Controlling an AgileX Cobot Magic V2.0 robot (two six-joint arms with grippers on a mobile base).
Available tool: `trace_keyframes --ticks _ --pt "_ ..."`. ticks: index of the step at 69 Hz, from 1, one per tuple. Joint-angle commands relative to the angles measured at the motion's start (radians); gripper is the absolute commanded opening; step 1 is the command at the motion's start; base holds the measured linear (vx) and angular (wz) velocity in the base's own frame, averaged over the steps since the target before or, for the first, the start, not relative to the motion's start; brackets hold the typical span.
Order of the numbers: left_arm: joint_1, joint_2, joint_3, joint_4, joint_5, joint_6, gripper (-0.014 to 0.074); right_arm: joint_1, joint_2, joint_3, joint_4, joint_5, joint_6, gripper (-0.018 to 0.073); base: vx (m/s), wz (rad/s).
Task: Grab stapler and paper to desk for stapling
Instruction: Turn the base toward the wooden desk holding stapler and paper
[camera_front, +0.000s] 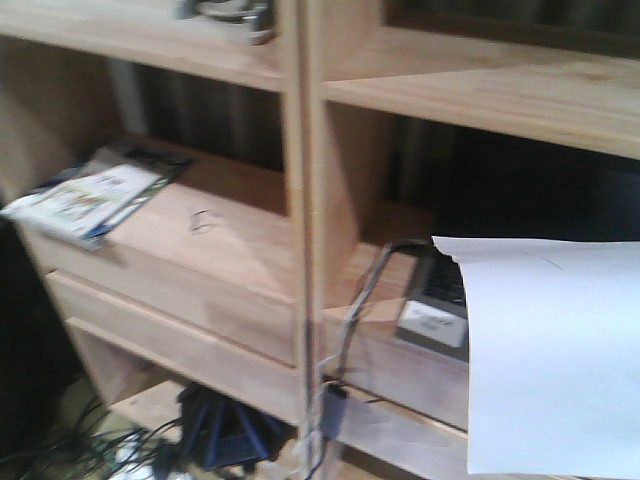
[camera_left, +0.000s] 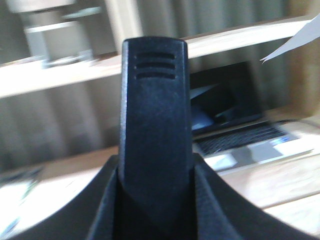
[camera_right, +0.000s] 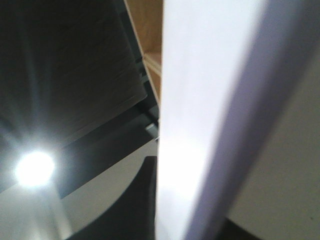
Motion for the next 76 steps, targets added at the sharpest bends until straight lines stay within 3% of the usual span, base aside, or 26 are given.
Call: trace_keyframes --ticks 1,76 --pt "-0.009 0.016 -0.027 -0.015 -0.115 -0.006 -0.0006 -0.002 0.012 -0.026 0.007 -0.045 -0.006 -0.0006 -0.13 0.51" --pt "-0.009 0.016 -0.027 -0.015 -0.115 -0.006 -0.0006 -0.002 0.012 -0.026 0.007 -0.045 -0.006 -0.0006 -0.14 0.53"
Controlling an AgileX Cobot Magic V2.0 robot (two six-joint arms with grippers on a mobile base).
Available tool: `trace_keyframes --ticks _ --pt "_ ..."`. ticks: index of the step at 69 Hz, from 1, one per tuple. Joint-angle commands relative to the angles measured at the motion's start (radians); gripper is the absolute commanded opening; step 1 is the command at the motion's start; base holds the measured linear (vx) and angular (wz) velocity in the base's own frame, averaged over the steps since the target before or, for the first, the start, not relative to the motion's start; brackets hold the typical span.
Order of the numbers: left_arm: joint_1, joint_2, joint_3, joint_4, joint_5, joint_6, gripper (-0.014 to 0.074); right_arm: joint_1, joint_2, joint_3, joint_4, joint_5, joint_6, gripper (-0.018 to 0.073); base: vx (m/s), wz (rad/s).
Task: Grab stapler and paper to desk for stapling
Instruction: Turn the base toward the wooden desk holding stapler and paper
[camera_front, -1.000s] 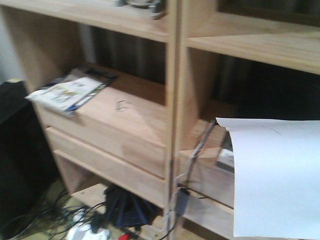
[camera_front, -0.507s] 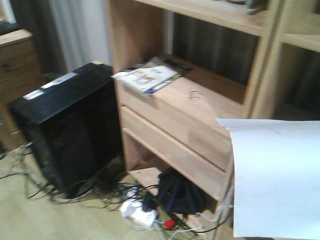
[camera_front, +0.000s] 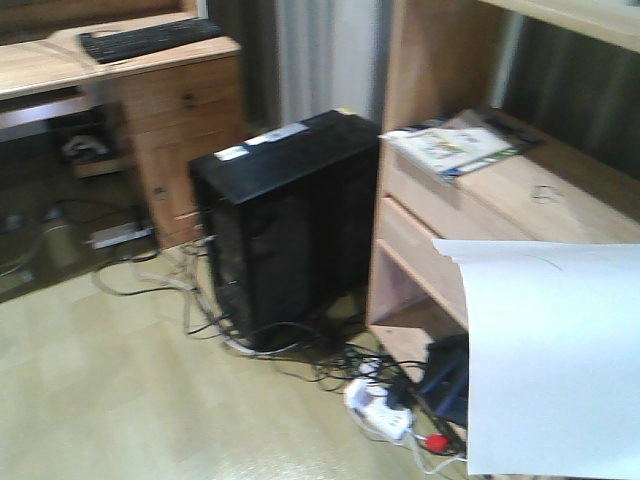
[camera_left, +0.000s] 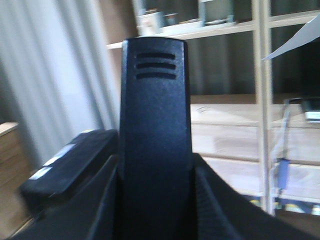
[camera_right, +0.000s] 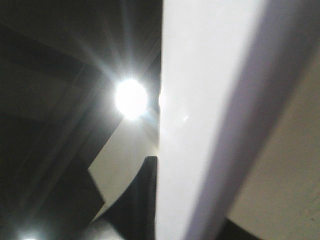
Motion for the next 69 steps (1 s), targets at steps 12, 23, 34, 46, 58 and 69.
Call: trace_keyframes --ticks 12,23,34,46,58,69 --pt "-0.009 0.016 -0.027 -0.015 -0.115 -0.006 -0.0006 -0.002 0.012 -0.026 0.007 -0.045 -0.006 -0.0006 -0.11 0.53" --pt "-0.009 0.016 -0.027 -0.015 -0.115 -0.006 -0.0006 -0.002 0.012 -0.026 0.007 -0.045 -0.006 -0.0006 -0.09 0.57" --pt "-0.009 0.016 -0.027 -0.015 -0.115 -0.006 -0.0006 -0.002 0.012 -0.026 0.008 -0.045 -0.006 -0.0006 -0.07 0.57" --pt "-0.009 0.016 -0.027 -0.015 -0.115 -0.006 -0.0006 -0.002 0.012 -0.026 0.008 -0.045 -0.006 -0.0006 -0.04 0.50" --pt "-0.009 0.016 -0.027 -0.015 -0.115 -0.006 -0.0006 -0.002 0.012 -0.026 0.008 -0.045 -0.006 -0.0006 -0.01 0.39" --pt "-0.009 0.016 -0.027 -0.015 -0.115 -0.006 -0.0006 -0.002 0.012 -0.026 0.008 -0.045 -0.006 -0.0006 0.02 0.27"
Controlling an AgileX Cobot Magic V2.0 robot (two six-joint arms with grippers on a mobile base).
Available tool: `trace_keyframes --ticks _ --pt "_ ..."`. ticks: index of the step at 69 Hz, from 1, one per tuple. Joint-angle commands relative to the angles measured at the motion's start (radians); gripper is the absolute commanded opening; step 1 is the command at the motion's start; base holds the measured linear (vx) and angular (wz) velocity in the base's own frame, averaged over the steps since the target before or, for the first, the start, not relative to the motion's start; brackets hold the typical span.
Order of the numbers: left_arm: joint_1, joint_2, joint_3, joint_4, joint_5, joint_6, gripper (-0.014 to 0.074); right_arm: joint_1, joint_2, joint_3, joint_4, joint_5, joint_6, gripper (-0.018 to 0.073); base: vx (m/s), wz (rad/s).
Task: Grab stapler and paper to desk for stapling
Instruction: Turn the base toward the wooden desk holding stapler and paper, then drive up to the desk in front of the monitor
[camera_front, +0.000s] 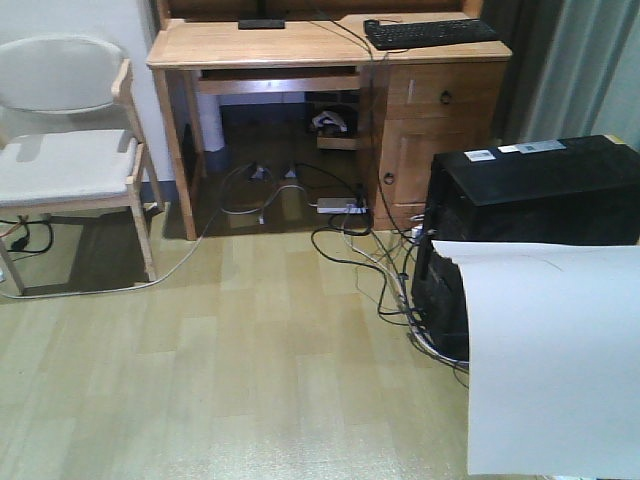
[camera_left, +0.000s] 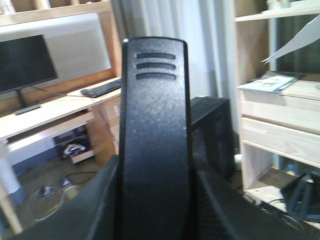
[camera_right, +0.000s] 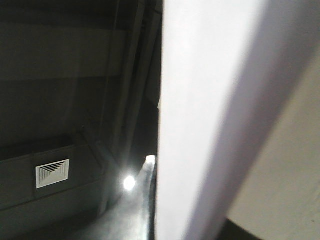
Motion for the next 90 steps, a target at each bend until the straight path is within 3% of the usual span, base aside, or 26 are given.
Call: trace_keyframes --ticks 1,90 --pt "-0.009 0.016 -0.027 -0.015 -0.115 -0.006 -0.0006 -0.002 0.012 -0.026 0.008 -0.045 -0.006 -0.0006 0.04 0.22" --pt "-0.009 0.016 -0.027 -0.015 -0.115 -0.006 -0.0006 -0.002 0.012 -0.026 0.008 -0.045 -0.006 -0.0006 0.15 0.11"
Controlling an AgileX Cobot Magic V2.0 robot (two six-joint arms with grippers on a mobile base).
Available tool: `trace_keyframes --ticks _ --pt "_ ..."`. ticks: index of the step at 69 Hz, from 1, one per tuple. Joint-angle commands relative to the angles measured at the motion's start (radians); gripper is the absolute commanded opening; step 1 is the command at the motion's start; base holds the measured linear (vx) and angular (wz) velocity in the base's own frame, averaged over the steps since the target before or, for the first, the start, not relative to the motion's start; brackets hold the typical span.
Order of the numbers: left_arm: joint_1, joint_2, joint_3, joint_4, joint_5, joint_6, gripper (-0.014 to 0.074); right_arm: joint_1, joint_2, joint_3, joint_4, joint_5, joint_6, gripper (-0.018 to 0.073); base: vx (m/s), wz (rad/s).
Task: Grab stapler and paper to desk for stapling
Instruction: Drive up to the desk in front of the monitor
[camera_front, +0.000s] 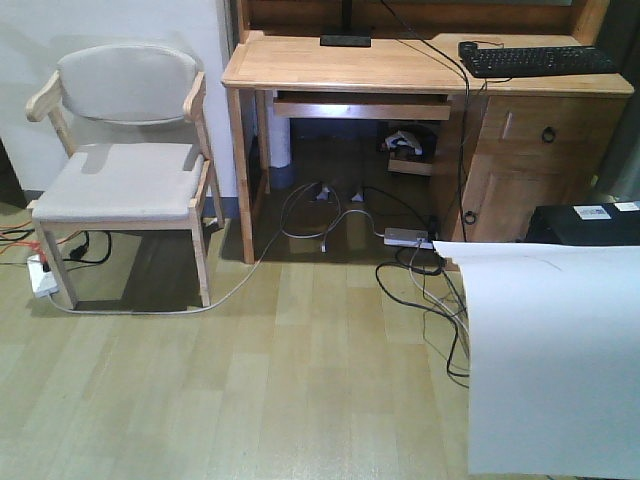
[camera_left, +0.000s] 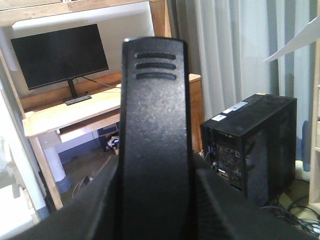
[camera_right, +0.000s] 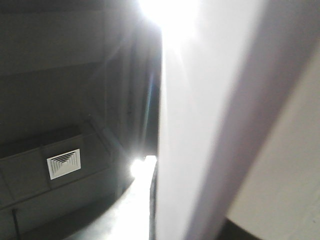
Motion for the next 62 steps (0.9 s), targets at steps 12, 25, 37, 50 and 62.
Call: trace_keyframes --ticks 12,25,37,50,62 --pt "-0.009 0.016 -0.027 -0.015 -0.115 -0.006 -0.0006 -0.002 0.012 -0.026 0.008 -0.045 -0.006 -0.0006 0.27 -0.06" --pt "-0.009 0.016 -0.027 -0.015 -0.115 -0.006 -0.0006 -0.002 0.012 -0.026 0.008 -0.045 -0.006 -0.0006 0.31 -0.05" --pt "-0.009 0.016 -0.027 -0.015 -0.115 -0.006 -0.0006 -0.002 0.012 -0.026 0.008 -0.045 -0.006 -0.0006 0.35 -0.04" --pt "-0.009 0.016 -0.027 -0.015 -0.115 -0.006 -0.0006 -0.002 0.012 -0.026 0.008 -0.045 -0.006 -0.0006 0.37 -0.01" --pt "-0.009 0.016 -0.027 -0.015 -0.115 -0.006 -0.0006 -0.002 0.012 -0.026 0.008 -0.045 -0.006 -0.0006 0.37 0.00"
